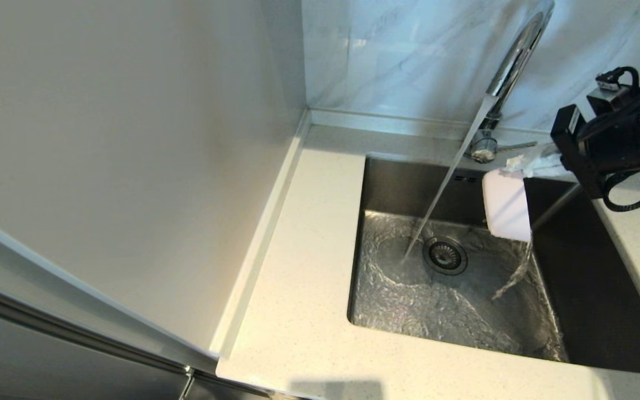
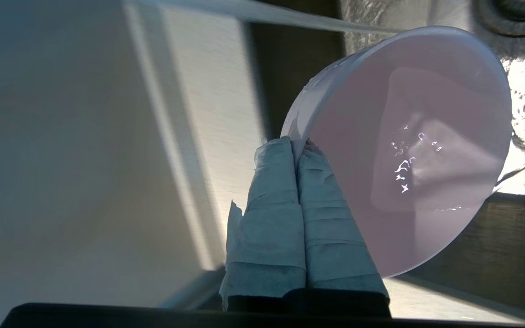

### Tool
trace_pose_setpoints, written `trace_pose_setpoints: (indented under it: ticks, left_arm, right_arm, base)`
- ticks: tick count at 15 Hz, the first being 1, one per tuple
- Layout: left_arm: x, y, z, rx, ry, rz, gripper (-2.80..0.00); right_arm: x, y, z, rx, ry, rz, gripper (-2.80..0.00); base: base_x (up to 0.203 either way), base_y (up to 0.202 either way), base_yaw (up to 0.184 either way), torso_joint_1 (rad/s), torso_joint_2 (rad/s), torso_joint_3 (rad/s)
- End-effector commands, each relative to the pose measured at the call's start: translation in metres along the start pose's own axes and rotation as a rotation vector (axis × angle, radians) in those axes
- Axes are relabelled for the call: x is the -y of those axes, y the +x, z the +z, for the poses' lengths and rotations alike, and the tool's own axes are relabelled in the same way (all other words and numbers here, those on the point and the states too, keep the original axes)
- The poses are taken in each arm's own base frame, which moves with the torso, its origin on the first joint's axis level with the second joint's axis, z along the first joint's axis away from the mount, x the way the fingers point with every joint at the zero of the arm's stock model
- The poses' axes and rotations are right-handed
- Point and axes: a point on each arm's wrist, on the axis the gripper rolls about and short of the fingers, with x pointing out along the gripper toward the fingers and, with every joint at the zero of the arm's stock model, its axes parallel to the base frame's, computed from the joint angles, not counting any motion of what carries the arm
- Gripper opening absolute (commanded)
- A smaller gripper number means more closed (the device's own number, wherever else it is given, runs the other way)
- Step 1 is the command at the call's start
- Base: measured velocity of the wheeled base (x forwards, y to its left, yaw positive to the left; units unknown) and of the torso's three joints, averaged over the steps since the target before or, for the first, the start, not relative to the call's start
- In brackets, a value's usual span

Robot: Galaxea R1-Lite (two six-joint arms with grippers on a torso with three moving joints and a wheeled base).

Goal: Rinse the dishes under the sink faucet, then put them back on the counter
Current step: Rinse the bowl

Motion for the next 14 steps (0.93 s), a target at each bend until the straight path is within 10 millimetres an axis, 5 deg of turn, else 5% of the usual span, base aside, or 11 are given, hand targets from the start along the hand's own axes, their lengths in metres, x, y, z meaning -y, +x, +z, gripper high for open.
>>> trace_pose_setpoints:
  ticks: [1, 9, 12, 14]
  left_arm:
    - [0.0, 0.0, 0.0, 0.0, 0.0, 0.0, -2.8]
    - [0.0, 0.0, 0.0, 0.0, 0.0, -0.001, -2.8]
    - [0.0, 0.0, 0.0, 0.0, 0.0, 0.0, -2.8]
    - [0.0, 0.0, 0.0, 0.0, 0.0, -0.001, -2.8]
  right_arm:
    - [-0.005, -0.01, 0.013, 0.005, 0.074, 0.072, -2.8]
    - [0.017, -0.021, 0.036, -0.03, 0.382, 0.13, -2.8]
    - [0.034, -0.007, 0.027, -0.121, 0.512, 0.095, -2.8]
    - [0.039, -0.019, 0.03, -0.163, 0.555, 0.159, -2.8]
  base:
    - [0.0, 0.0, 0.0, 0.0, 0.0, 0.0]
    - [0.0, 0.0, 0.0, 0.0, 0.0, 0.0]
    - [0.0, 0.0, 0.0, 0.0, 0.0, 0.0]
    - [0.0, 0.0, 0.0, 0.0, 0.0, 0.0]
